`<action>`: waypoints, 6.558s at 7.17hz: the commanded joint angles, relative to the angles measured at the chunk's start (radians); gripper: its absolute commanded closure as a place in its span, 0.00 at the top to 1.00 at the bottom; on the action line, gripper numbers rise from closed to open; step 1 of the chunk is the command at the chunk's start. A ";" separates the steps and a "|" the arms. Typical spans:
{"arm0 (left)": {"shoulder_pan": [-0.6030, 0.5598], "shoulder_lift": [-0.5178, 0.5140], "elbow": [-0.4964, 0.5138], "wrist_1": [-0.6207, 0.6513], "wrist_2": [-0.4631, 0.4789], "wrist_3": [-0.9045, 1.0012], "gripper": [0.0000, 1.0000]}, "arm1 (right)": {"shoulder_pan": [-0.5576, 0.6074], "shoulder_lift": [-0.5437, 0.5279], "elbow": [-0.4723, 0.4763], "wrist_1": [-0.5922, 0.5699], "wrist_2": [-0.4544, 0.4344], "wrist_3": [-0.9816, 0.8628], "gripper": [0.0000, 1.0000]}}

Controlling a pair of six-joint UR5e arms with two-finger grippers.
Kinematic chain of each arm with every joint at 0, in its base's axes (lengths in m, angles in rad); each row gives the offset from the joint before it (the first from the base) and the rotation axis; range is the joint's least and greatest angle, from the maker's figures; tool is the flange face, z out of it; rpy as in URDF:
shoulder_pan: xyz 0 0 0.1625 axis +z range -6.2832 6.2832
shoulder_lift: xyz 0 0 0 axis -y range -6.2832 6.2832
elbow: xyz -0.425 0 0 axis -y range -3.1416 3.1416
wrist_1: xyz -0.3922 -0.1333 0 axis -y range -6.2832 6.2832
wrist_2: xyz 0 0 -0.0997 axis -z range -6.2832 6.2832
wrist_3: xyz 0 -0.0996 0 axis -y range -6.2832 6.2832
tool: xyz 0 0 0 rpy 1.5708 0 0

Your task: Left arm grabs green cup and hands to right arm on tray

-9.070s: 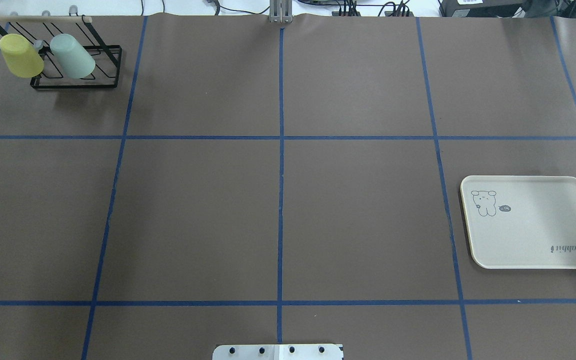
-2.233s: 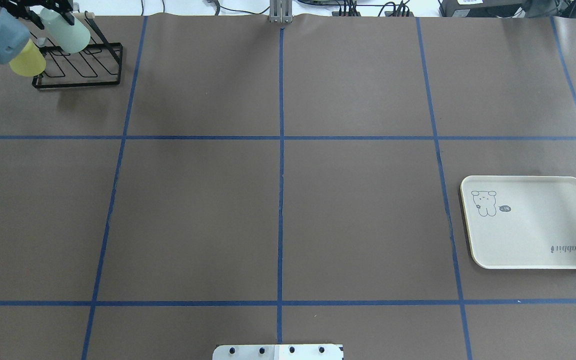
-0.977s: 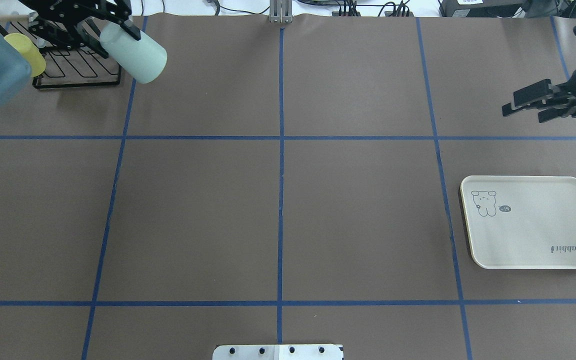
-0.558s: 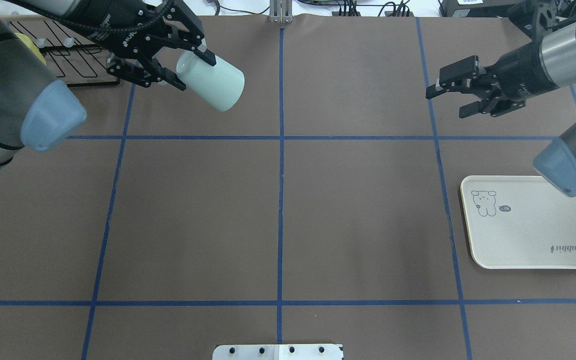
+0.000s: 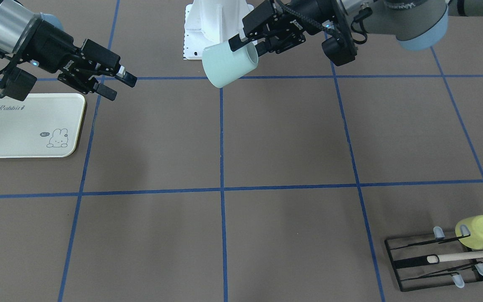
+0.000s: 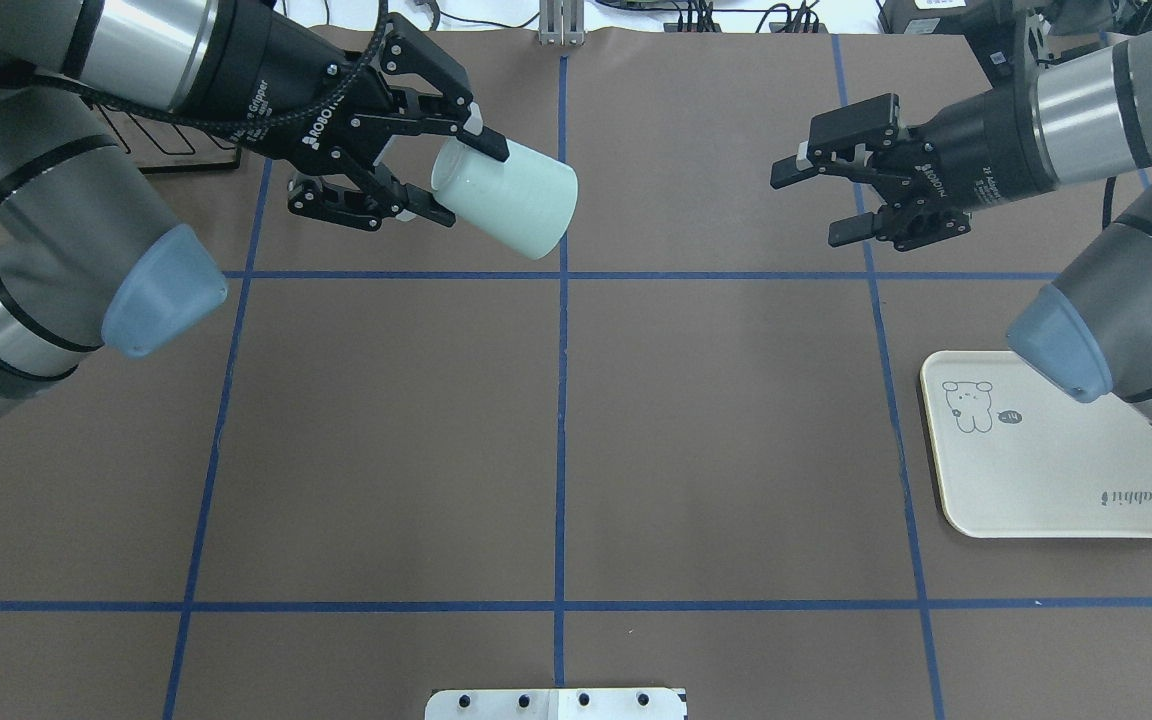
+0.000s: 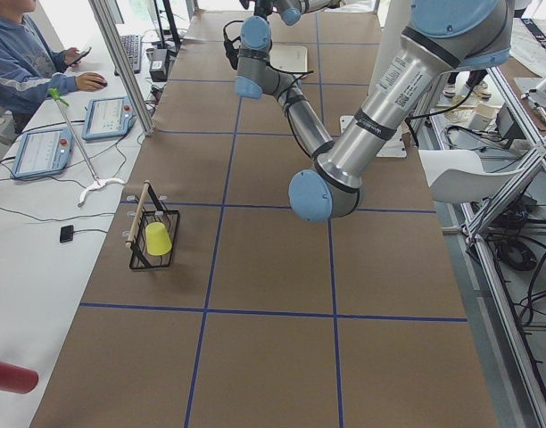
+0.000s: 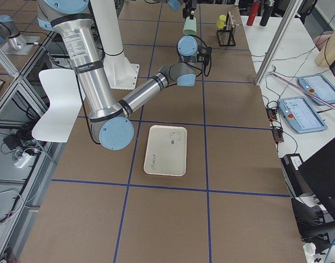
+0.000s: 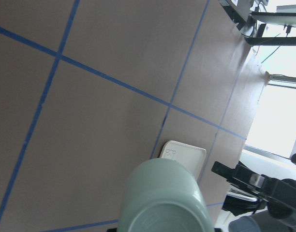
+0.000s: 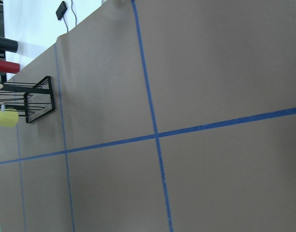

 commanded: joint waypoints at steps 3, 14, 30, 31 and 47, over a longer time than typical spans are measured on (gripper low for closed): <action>0.042 0.080 0.044 -0.517 0.244 -0.436 0.00 | -0.078 0.071 0.001 0.275 -0.131 0.390 1.00; 0.069 0.104 0.018 -0.621 0.284 -0.736 0.00 | -0.230 0.136 -0.007 0.425 -0.338 0.508 0.98; 0.132 0.104 -0.002 -0.625 0.309 -0.779 1.00 | -0.262 0.146 0.021 0.494 -0.365 0.572 0.00; 0.129 0.107 -0.008 -0.625 0.301 -0.779 1.00 | -0.261 0.139 0.025 0.494 -0.365 0.574 0.00; -0.346 0.475 -0.174 0.730 -0.003 1.165 1.00 | 0.232 -0.560 -0.073 0.062 0.109 -0.574 0.00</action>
